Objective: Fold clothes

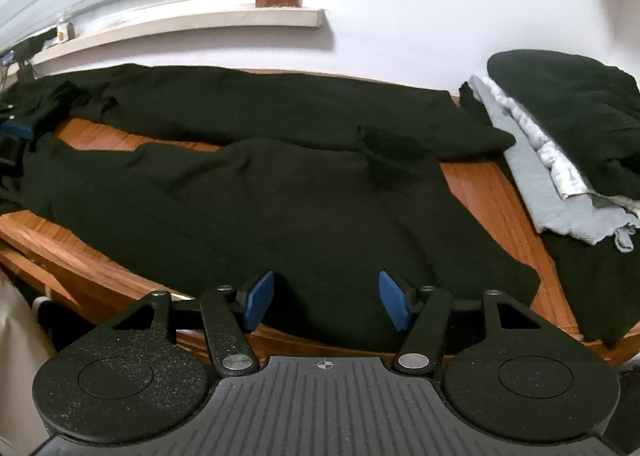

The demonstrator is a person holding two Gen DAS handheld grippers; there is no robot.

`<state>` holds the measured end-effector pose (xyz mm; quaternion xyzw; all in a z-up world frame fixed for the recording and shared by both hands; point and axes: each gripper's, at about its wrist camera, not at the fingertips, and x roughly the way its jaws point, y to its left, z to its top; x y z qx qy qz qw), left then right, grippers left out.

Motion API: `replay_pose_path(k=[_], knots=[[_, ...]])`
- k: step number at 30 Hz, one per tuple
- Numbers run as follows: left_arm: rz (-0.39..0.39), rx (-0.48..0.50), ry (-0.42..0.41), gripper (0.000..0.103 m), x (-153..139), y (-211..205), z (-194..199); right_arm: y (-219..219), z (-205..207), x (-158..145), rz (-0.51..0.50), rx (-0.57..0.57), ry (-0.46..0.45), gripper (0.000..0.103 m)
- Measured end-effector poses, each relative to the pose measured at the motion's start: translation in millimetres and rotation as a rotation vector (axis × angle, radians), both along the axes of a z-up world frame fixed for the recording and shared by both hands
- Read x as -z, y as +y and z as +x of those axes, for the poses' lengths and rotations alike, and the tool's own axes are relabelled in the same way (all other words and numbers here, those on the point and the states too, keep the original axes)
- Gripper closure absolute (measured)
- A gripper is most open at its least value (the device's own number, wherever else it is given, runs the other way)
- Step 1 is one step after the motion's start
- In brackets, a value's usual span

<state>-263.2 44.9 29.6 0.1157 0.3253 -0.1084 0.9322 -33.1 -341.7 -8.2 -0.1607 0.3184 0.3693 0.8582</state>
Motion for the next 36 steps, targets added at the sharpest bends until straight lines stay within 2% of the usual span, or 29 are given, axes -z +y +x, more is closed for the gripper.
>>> replay_pose_path(k=[11,14,17,19,20,22,24,29,31,32,33,36], knots=[[0.094,0.045,0.033,0.028,3.1,-4.1,-14.6,-10.2,-3.8,-1.2,-0.05,0.021,-0.022,0.043],[0.123,0.034,0.015,0.029,6.2,-8.8,-11.2,-12.3,-4.0,-0.6,-0.063,0.029,-0.033,0.043],[0.142,0.031,-0.013,0.048,6.1,-14.4,-8.0,-12.4,-6.0,0.1,-0.068,0.024,-0.041,0.043],[0.128,0.033,-0.024,0.07,3.7,-16.2,-5.1,-12.3,-7.0,1.2,-0.069,0.015,-0.041,0.043],[0.12,0.035,-0.031,0.073,2.0,-16.6,-3.8,-12.1,-7.6,1.9,-0.07,0.009,-0.04,0.043],[0.105,0.032,-0.055,0.089,-2.0,-16.3,-2.5,-11.7,-8.2,3.8,-0.077,-0.001,-0.04,0.043],[0.092,0.024,-0.083,0.095,-6.2,-15.3,-2.0,-11.2,-8.7,5.7,-0.085,-0.011,-0.04,0.043],[0.062,-0.008,-0.123,0.096,-12.4,-8.6,-2.8,-12.9,-11.4,7.7,-0.099,-0.038,-0.047,0.044],[0.049,-0.02,-0.134,0.096,-14.3,-5.4,-2.9,-14.6,-12.0,8.2,-0.092,-0.054,-0.059,0.046],[0.043,-0.027,-0.14,0.097,-15.2,-3.7,-2.9,-16.0,-12.0,7.8,-0.079,-0.06,-0.065,0.053],[0.036,-0.033,-0.145,0.098,-16.1,-2.1,-3.0,-18.0,-10.8,7.2,-0.058,-0.068,-0.057,0.055],[0.025,-0.04,-0.146,0.098,-15.2,1.7,1.1,-18.8,-7.5,8.6,-0.066,-0.067,-0.058,0.055]])
